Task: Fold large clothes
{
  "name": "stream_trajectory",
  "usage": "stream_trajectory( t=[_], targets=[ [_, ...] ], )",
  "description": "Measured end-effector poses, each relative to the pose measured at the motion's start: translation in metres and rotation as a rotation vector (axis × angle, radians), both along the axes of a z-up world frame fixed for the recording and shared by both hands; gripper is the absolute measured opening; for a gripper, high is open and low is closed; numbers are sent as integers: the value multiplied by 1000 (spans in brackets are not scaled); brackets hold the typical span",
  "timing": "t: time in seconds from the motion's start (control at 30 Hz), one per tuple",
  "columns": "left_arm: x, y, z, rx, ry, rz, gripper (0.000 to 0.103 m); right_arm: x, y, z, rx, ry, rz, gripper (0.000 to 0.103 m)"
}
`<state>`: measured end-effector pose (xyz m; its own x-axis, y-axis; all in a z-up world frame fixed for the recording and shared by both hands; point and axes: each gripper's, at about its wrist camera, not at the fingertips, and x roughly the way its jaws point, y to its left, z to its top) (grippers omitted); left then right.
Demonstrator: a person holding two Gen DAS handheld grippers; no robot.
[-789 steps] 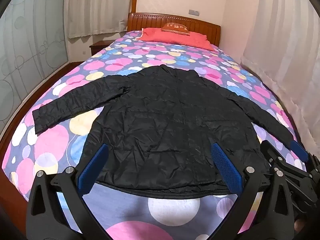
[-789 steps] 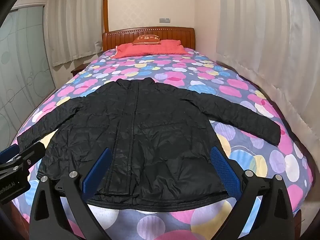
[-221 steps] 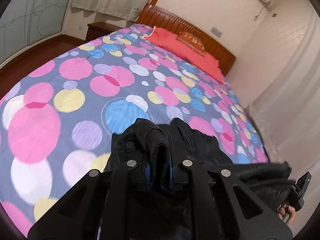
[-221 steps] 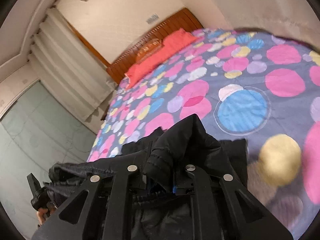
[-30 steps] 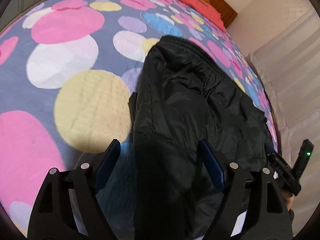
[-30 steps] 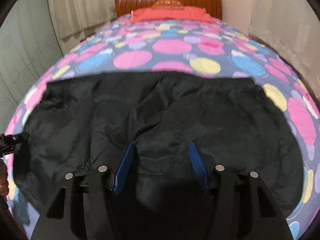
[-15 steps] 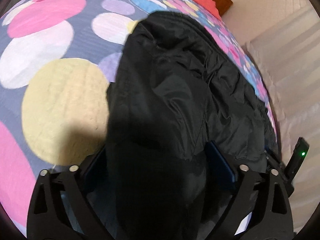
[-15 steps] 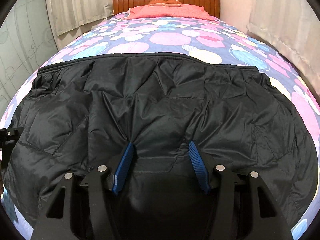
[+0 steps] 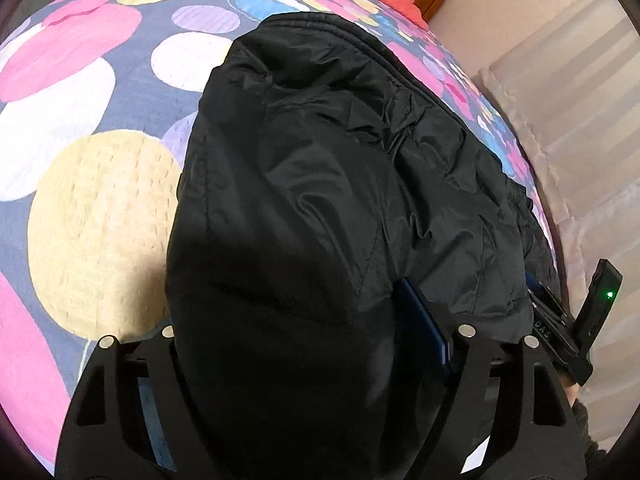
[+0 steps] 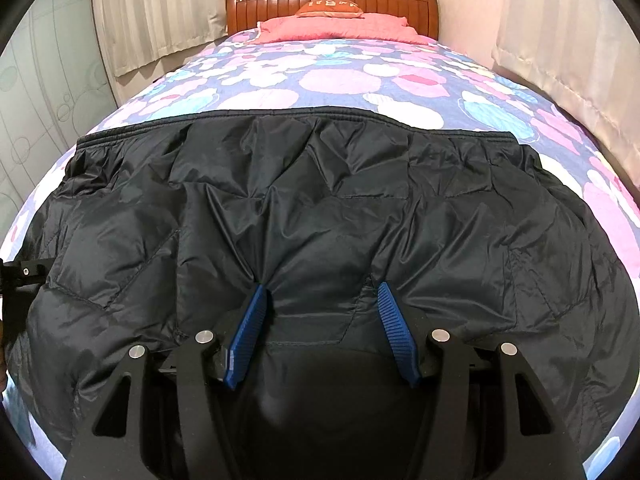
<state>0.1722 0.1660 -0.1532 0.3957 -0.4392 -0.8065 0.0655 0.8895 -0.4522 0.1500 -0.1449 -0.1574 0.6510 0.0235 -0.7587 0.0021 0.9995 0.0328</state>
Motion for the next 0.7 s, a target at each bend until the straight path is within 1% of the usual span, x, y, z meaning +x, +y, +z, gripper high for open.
stream_trajectory(
  t=[0.07, 0.13, 0.17, 0.23, 0.3, 0.33, 0.4, 0.5, 0.57, 0.7],
  targets=[
    [1, 3, -1, -16, 5, -2, 79, 0, 0, 0, 0, -1, 0, 58],
    [2, 3, -1, -44, 9, 1, 71, 0, 0, 0, -3, -4, -1, 58],
    [3, 2, -2, -65, 15, 1, 65, 0, 1, 0, -4, -5, -2, 58],
    [2, 3, -3, -68, 15, 4, 60, -1, 1, 1, -4, -6, -2, 58],
    [0, 1, -1, -66, 7, -5, 48, -1, 1, 0, -4, -6, -1, 58],
    [-1, -1, 1, -66, 3, -8, 44, -1, 2, 1, -7, -7, -1, 58],
    [-4, -6, 11, -47, -16, -19, 30, -1, 1, 1, -11, -8, -1, 58],
    [-9, -14, 26, 3, -45, -27, 23, 0, 3, 1, -19, -9, -2, 58],
    [-13, -17, 37, 16, -60, -22, 21, 0, 3, 1, -19, -10, -2, 58],
    [-20, -28, 67, -4, -103, -14, 18, 0, 4, 1, -21, -12, 1, 58]
  ],
)
